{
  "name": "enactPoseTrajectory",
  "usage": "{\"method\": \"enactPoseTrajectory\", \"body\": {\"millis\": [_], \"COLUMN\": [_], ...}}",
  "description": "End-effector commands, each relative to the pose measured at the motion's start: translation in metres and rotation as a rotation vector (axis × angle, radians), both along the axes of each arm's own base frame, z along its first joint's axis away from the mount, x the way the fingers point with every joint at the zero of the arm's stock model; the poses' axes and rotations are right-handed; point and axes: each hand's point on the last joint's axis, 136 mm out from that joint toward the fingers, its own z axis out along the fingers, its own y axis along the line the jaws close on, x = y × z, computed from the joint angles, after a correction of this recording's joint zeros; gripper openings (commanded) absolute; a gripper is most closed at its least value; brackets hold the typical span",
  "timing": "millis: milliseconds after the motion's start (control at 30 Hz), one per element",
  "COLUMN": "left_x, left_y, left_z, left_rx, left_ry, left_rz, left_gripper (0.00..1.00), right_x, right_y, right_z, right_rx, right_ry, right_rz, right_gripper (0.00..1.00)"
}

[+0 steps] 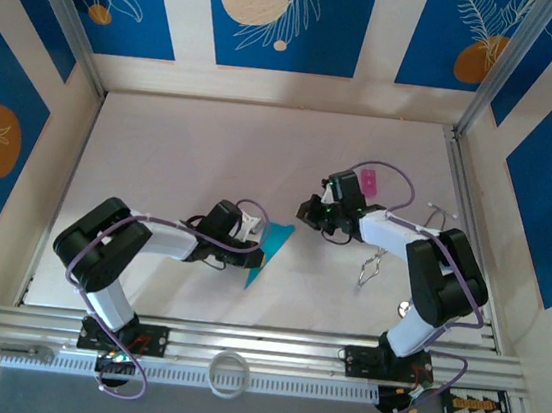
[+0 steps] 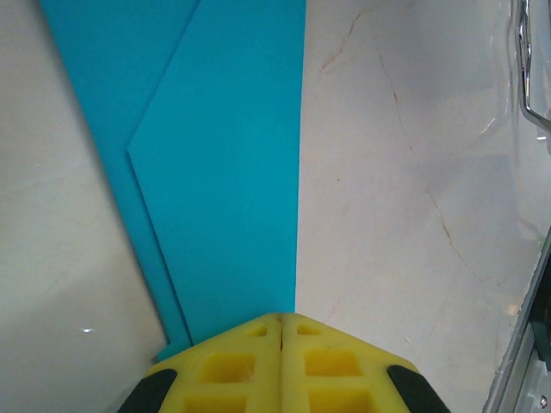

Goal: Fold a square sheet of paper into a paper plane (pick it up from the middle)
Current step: Fold the wing for the fifth time at the center of the table.

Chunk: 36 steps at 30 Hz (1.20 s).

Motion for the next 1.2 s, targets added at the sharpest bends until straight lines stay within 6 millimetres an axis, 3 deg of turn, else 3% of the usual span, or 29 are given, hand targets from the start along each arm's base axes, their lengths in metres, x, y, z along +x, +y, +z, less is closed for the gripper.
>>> {"method": "enactPoseTrajectory", "body": {"millis": [0, 200, 367, 533, 700, 967, 1167], "left_x": [-0.033, -0.025, -0.019, -0.008, 0.011, 0.027, 0.017], "left_y": [0.038, 0.032, 0.024, 0.011, -0.014, -0.034, -0.025], "left_z": [-0.046, -0.03, -0.022, 0.005, 0.04, 0.018, 0.003], "left_rx": [0.194, 0.172, 0.169, 0.104, 0.004, 0.003, 0.112], "left_ry": [0.169, 0.15, 0.146, 0.12, 0.081, 0.117, 0.134], "left_rz": [0.036, 0.044, 0.021, 0.032, 0.02, 0.017, -0.026], "left_gripper": [0.0, 0.0, 0.0, 0.0, 0.05, 0.05, 0.09], "right_x": [-0.022, -0.028, -0.031, -0.036, -0.039, -0.041, -0.044], "right_y": [0.022, 0.026, 0.001, -0.007, -0.008, -0.006, -0.011], "right_z": [-0.017, -0.041, -0.072, -0.075, -0.079, -0.079, -0.085], "right_rx": [0.03, 0.048, -0.088, -0.117, -0.12, -0.12, -0.14], "right_ry": [0.053, 0.123, 0.223, 0.233, 0.26, 0.275, 0.299], "right_rz": [0.096, 0.079, -0.02, -0.018, -0.016, -0.019, -0.035], "right_gripper": [0.07, 0.07, 0.03, 0.02, 0.01, 0.01, 0.01]}}
